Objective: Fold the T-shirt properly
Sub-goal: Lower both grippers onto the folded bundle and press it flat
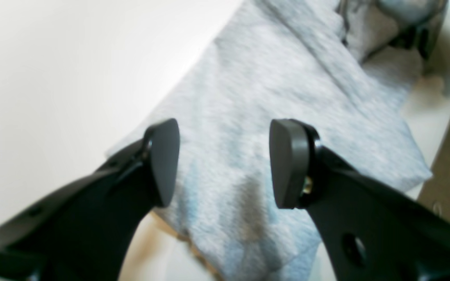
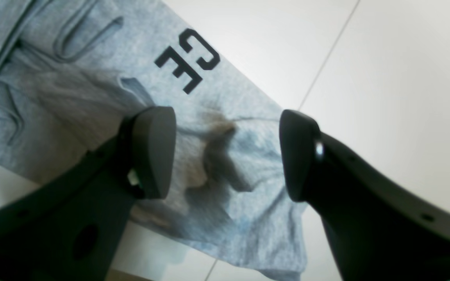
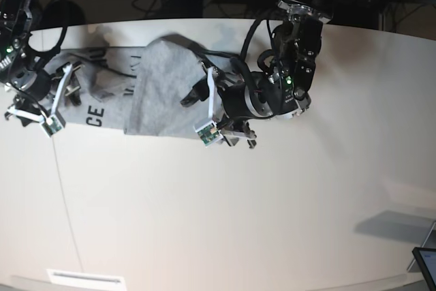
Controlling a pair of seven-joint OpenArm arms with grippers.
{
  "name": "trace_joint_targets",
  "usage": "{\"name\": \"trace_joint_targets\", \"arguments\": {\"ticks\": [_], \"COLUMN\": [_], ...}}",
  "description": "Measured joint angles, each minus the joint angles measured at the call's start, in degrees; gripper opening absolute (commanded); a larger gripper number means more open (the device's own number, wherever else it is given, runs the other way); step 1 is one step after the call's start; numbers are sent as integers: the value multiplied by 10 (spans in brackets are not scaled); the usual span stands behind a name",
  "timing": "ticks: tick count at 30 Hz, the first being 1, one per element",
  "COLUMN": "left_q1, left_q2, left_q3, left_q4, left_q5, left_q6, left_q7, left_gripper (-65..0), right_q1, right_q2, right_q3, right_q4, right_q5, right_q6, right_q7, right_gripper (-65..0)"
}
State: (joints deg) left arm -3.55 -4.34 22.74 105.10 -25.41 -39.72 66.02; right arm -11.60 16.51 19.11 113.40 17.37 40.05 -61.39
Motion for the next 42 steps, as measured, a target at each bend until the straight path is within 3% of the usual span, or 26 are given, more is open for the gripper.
{"name": "trace_joint_targets", "arguments": {"ticks": [5, 10, 16, 29, 36, 42], "left_q1": [9, 20, 14, 21, 8, -3], "left_q2": [-2, -3, -1, -25, -22, -18], "left_q3": [9, 23, 120, 115, 111, 95], "left_q4": [-19, -60, -60, -73, -164, -187], "left_q5": [46, 60, 55, 59, 35, 16], "left_q6": [0, 0, 0, -2, -2, -12], "left_q7": [-42, -27, -37, -38, -137, -143], "left_gripper": [-294, -294, -294, -294, -294, -294], "right_q1": [-29, -28, -36, -30, -5, 4], "right_q2": [-11, -28, -28, -52, -38, -15], "right_q3": [40, 131, 132, 130, 130, 88], "right_q4": [0, 0, -15, -163, -242, -258], "right_q5": [6, 0, 2, 1, 15, 17], "right_q6": [4, -1, 2, 0, 0, -6], "right_q7": [45, 48, 48, 68, 143, 155], "right_gripper": [-252, -250, -250, -250, -250, -250]}}
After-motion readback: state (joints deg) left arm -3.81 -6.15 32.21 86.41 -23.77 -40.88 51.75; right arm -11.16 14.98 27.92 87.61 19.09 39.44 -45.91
